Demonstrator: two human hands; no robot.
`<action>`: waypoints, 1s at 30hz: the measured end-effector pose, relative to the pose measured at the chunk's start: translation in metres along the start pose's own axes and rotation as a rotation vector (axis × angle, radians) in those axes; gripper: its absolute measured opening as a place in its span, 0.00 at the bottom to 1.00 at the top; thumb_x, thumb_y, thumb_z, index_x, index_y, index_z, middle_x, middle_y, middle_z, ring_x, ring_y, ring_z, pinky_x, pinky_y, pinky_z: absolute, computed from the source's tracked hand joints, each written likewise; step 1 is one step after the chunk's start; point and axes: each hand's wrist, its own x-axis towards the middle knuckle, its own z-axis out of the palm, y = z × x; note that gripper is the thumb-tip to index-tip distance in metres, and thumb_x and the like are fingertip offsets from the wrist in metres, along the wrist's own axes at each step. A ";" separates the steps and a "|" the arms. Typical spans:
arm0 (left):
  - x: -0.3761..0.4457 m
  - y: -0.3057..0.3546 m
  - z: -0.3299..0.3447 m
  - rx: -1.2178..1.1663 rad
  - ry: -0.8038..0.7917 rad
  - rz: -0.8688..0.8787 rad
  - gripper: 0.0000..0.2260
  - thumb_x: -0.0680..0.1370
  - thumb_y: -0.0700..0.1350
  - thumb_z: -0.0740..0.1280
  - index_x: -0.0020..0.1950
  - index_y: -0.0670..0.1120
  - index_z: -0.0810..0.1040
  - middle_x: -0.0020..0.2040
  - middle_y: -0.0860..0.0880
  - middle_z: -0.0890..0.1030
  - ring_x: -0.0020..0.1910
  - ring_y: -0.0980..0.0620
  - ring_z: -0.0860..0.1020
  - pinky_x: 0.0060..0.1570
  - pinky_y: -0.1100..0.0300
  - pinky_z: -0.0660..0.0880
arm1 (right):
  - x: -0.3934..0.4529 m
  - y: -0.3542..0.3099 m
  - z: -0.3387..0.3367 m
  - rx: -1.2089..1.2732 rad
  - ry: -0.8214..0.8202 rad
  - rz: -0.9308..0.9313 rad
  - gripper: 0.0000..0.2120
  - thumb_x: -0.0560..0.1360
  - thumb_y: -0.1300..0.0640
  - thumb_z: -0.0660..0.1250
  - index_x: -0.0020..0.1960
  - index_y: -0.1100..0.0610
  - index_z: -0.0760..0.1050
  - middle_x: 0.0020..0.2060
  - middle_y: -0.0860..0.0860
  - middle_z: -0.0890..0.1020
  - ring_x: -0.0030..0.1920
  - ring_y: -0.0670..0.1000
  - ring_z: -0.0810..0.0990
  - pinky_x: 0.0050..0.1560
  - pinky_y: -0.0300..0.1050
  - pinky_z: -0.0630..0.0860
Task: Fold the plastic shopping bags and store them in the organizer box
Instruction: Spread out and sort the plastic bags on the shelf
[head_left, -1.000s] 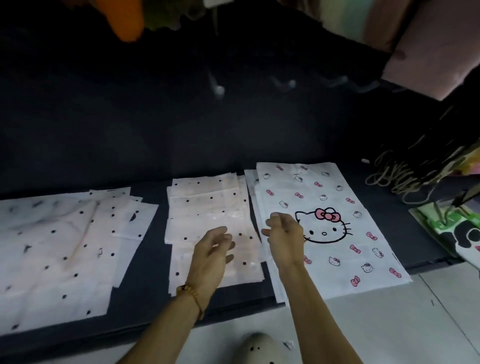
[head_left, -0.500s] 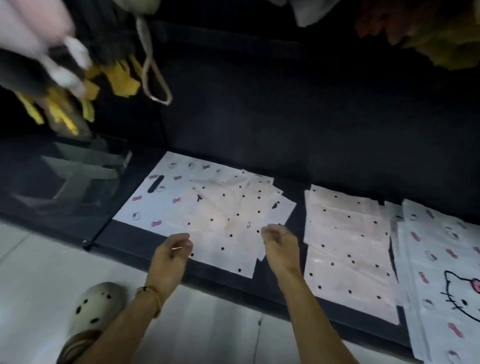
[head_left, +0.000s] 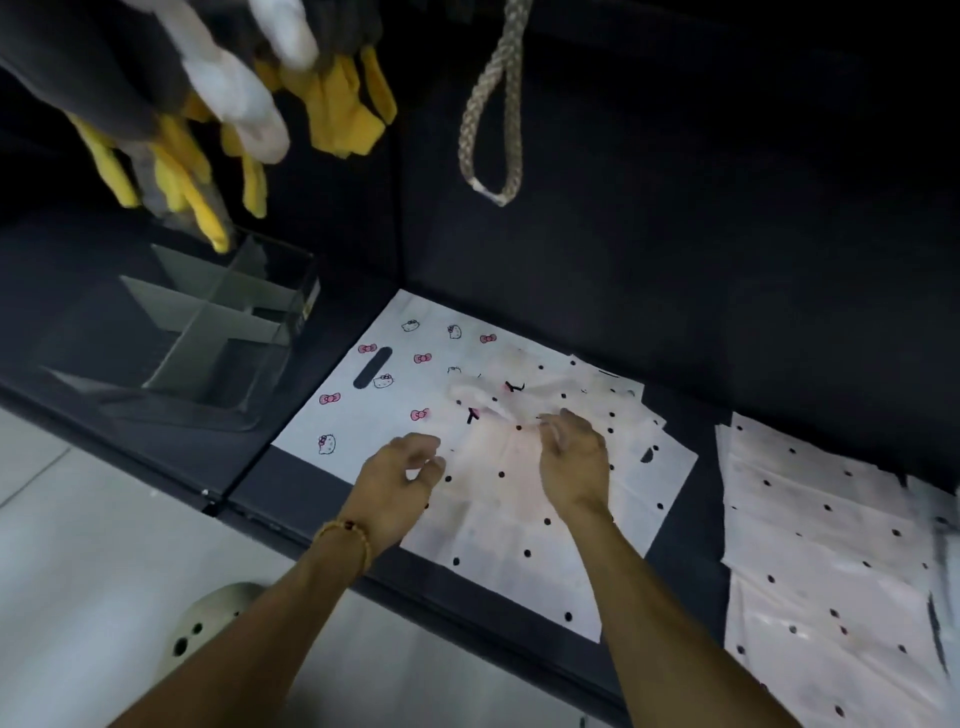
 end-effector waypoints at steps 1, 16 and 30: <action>0.001 0.003 0.001 -0.007 0.005 0.017 0.12 0.79 0.46 0.65 0.62 0.48 0.76 0.60 0.51 0.77 0.61 0.54 0.74 0.47 0.72 0.74 | -0.002 -0.004 -0.005 0.143 0.024 0.013 0.11 0.81 0.58 0.60 0.46 0.54 0.80 0.46 0.46 0.81 0.46 0.39 0.76 0.49 0.44 0.74; -0.007 0.038 -0.031 -0.635 -0.074 -0.334 0.11 0.72 0.43 0.73 0.52 0.40 0.81 0.49 0.41 0.84 0.46 0.43 0.83 0.45 0.53 0.80 | -0.058 -0.020 -0.047 1.005 -0.603 0.378 0.10 0.79 0.59 0.65 0.58 0.58 0.79 0.55 0.56 0.83 0.56 0.56 0.82 0.49 0.49 0.81; -0.014 0.003 -0.031 -0.380 0.031 -0.260 0.21 0.65 0.36 0.78 0.56 0.42 0.79 0.49 0.44 0.84 0.44 0.45 0.84 0.45 0.52 0.80 | -0.030 0.023 -0.029 -0.375 -0.182 0.171 0.46 0.69 0.36 0.70 0.76 0.58 0.55 0.68 0.56 0.68 0.68 0.57 0.65 0.62 0.56 0.70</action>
